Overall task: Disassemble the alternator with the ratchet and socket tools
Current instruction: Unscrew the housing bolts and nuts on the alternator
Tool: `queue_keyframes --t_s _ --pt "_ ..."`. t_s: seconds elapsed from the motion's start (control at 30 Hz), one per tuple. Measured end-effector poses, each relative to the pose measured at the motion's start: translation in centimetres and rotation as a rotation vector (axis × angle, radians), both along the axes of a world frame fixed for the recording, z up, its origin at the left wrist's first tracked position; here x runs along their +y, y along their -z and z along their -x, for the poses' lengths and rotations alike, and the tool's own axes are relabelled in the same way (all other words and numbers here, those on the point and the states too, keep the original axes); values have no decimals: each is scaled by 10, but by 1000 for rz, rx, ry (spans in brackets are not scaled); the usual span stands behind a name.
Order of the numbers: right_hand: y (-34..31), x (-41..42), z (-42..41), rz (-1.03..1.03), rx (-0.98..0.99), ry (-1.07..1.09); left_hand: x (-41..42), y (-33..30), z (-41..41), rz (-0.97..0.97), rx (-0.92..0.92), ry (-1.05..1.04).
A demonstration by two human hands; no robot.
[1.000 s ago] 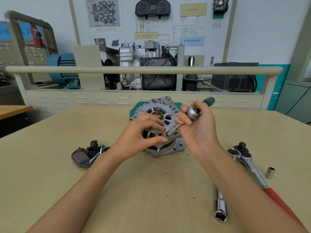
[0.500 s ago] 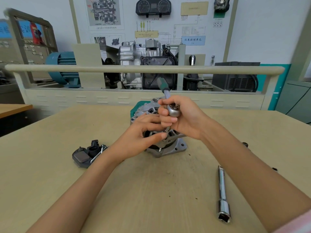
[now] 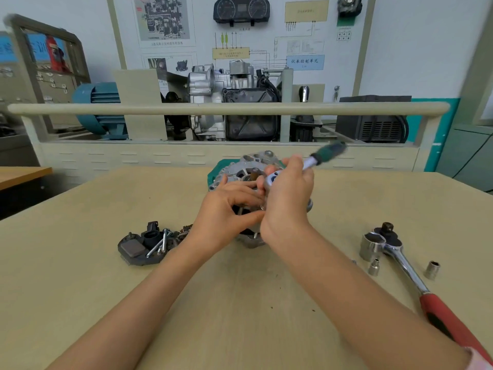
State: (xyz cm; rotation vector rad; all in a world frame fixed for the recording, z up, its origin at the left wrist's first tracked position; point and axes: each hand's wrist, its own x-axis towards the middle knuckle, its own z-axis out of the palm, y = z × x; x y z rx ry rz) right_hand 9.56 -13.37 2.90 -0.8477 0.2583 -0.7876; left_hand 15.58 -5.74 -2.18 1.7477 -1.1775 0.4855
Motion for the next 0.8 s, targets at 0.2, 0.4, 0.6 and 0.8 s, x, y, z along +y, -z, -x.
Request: queue_keyframes --t_s 0.2,0.4,0.6,0.8 --pt "-13 -19 -1 96 122 -221 7 -6 -7 -290 36 93" --pt "-13 -14 1 60 67 -212 8 -16 -6 -250 36 77" --pt "-10 -12 1 26 101 -109 -4 -13 9 -45 -4 -158" --pt "-12 -13 0 -126 10 -166 -7 -5 20 -43 -56 -245"
